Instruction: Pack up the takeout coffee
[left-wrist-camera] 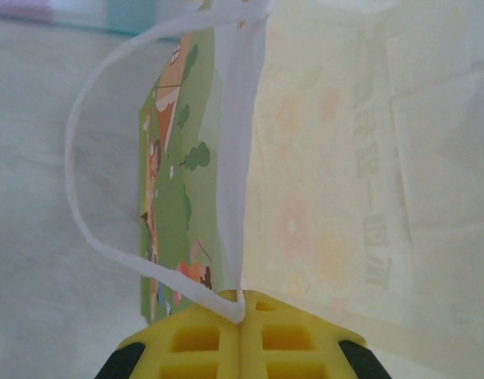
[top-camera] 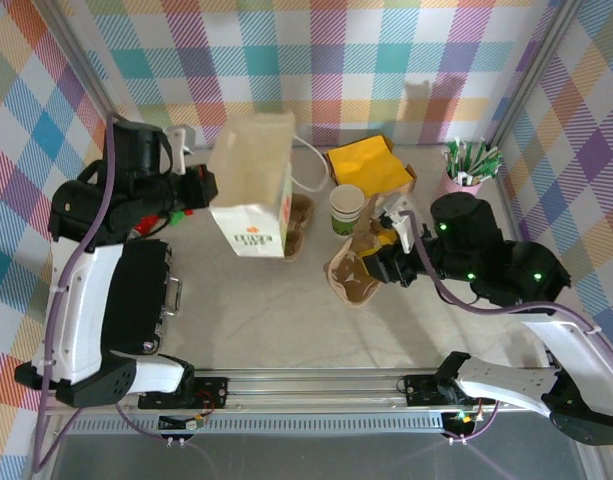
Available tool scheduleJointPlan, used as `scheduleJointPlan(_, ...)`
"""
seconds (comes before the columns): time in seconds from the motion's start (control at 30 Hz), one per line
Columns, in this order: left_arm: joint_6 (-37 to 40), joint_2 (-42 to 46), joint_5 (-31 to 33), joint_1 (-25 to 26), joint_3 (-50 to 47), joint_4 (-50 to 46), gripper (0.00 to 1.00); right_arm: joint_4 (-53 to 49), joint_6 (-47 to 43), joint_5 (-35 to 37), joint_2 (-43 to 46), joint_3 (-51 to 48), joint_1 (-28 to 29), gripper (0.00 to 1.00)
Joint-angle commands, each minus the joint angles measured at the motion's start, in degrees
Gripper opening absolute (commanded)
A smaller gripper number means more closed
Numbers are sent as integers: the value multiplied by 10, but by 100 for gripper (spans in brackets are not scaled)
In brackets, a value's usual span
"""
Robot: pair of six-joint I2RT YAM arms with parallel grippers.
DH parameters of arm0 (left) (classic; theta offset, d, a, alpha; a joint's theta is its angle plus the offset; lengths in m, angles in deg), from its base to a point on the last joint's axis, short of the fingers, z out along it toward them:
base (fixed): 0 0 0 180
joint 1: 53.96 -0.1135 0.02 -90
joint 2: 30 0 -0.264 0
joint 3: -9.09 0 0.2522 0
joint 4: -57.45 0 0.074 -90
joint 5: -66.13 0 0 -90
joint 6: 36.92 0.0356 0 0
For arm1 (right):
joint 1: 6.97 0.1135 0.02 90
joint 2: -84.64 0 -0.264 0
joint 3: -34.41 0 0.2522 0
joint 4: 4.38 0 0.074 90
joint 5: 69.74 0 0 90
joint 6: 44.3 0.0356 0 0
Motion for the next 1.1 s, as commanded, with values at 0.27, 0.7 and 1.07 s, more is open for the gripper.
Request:
scheduleJointPlan(0.27, -37, 42, -92, 173, -180, 94, 0, -131, 24, 4, 1, 173, 4, 43)
scheduleJointPlan(0.7, 55, -8, -123, 212, -284, 189, 0, -205, 39, -136, -128, 260, 1, 44)
scheduleJointPlan(1.07, 111, -24, -146, 211, -323, 221, 0, -95, 63, -326, -163, 132, -78, 43)
